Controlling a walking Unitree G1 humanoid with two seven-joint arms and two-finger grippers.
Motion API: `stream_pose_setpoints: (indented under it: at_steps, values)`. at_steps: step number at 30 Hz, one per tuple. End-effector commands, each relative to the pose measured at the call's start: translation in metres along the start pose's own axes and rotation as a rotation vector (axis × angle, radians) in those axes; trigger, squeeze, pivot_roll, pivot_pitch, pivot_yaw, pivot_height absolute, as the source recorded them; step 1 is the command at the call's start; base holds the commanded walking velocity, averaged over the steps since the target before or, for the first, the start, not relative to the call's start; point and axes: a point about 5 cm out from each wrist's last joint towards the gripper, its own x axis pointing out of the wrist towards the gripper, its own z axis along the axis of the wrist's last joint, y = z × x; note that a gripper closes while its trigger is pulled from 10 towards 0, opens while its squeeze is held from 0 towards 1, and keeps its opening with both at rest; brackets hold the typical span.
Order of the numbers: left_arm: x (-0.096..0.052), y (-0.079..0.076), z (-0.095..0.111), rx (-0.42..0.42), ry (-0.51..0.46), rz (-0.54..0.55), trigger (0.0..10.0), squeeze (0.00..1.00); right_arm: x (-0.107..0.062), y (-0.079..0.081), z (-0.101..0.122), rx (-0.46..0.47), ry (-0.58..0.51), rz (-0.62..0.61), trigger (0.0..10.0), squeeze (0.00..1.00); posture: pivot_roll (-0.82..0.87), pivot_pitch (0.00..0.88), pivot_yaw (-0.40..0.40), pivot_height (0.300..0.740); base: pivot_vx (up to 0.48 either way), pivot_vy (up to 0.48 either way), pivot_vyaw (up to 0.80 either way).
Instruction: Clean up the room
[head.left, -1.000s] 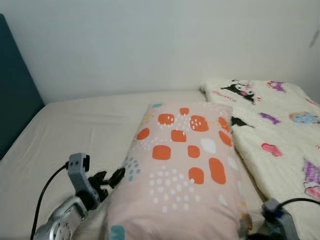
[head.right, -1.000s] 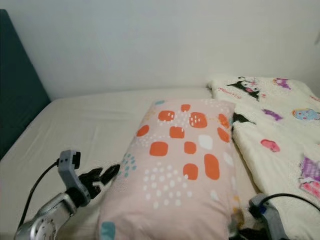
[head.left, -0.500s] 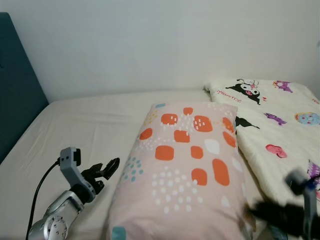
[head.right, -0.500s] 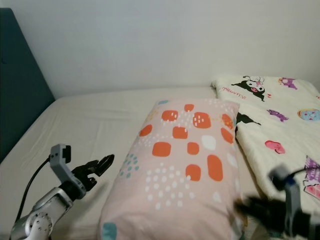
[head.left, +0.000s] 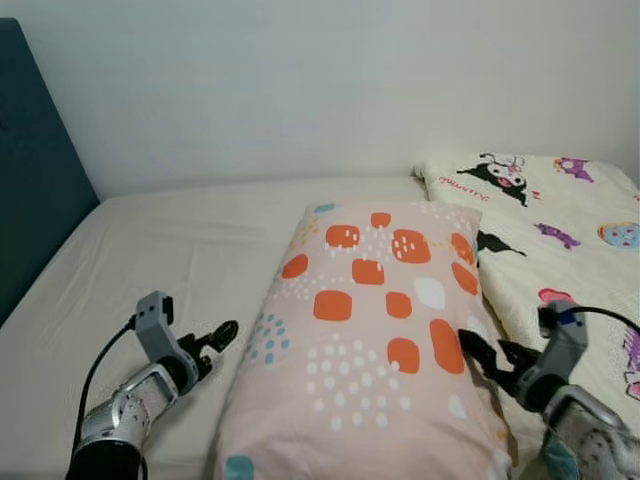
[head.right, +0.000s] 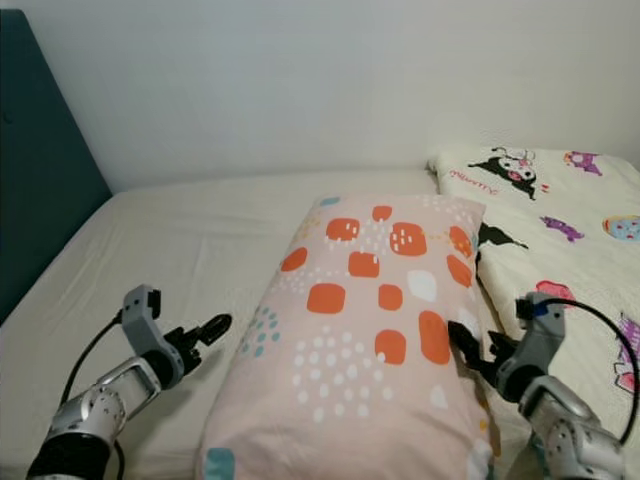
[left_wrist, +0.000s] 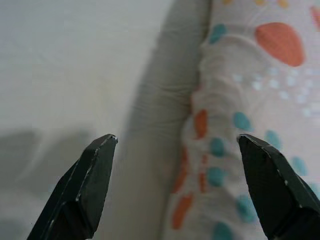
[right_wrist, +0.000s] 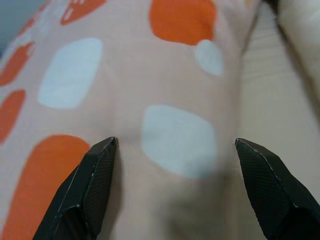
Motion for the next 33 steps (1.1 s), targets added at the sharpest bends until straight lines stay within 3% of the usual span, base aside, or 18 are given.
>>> stream_pose_setpoints:
  at_steps: [1,4,9,10,13,14,17,18,27,28,33]
  values:
    - [-0.004,0.007,-0.001,-0.057,0.007,-0.003,10.0,1.00,0.000,-0.004,-0.010,0.048,0.009,-0.004,10.0,1.00,-0.06,0.276,0.024,0.576,0.000,0.000,0.00]
    - [-0.002,0.003,-0.003,-0.124,0.035,-0.106,10.0,1.00,0.010,0.000,-0.013,0.113,0.015,0.046,10.0,1.00,-0.05,0.313,0.025,0.576,0.000,0.000,0.00]
    - [-0.001,-0.004,-0.005,-0.107,0.060,-0.183,10.0,1.00,0.017,0.001,-0.015,0.116,0.052,0.075,10.0,1.00,-0.04,0.338,0.026,0.576,0.000,0.000,0.00]
    - [0.000,-0.011,-0.005,-0.082,0.077,-0.261,10.0,1.00,0.021,0.000,-0.014,0.133,0.069,0.091,10.0,1.00,-0.03,0.347,0.027,0.576,0.000,0.000,0.00]
    - [0.001,-0.015,-0.005,-0.061,0.080,-0.289,10.0,1.00,0.022,-0.002,-0.015,0.125,0.085,0.072,10.0,1.00,-0.02,0.355,0.027,0.576,0.000,0.000,0.00]
    - [0.003,-0.017,-0.003,-0.045,0.072,-0.296,10.0,1.00,0.023,-0.007,-0.015,0.087,0.108,0.024,10.0,0.25,-0.02,0.360,0.024,0.576,0.000,0.000,0.00]
    - [0.004,-0.018,-0.003,-0.041,0.066,-0.295,10.0,1.00,0.023,-0.009,-0.015,0.069,0.116,0.000,10.0,0.25,-0.02,0.360,0.024,0.576,0.000,0.000,0.00]
    - [0.007,-0.023,0.000,-0.033,0.052,-0.325,10.0,1.00,0.021,-0.017,-0.006,0.026,0.104,-0.034,10.0,0.00,-0.02,0.356,0.017,0.576,0.000,0.000,0.00]
    - [0.012,-0.034,0.005,-0.004,0.040,-0.387,10.0,1.00,0.003,-0.047,0.018,-0.016,0.036,-0.180,10.0,0.00,-0.02,0.354,0.024,0.576,0.000,0.000,0.00]
    - [0.013,-0.035,0.005,0.005,0.039,-0.386,10.0,1.00,0.001,-0.051,0.019,-0.012,0.029,-0.194,10.0,1.00,-0.02,0.356,0.027,0.576,0.000,0.000,0.00]
    - [0.019,-0.038,-0.006,0.074,0.072,-0.372,10.0,1.00,0.002,-0.050,0.014,0.043,0.024,-0.154,10.0,1.00,-0.02,0.352,0.031,0.576,0.000,0.000,0.00]
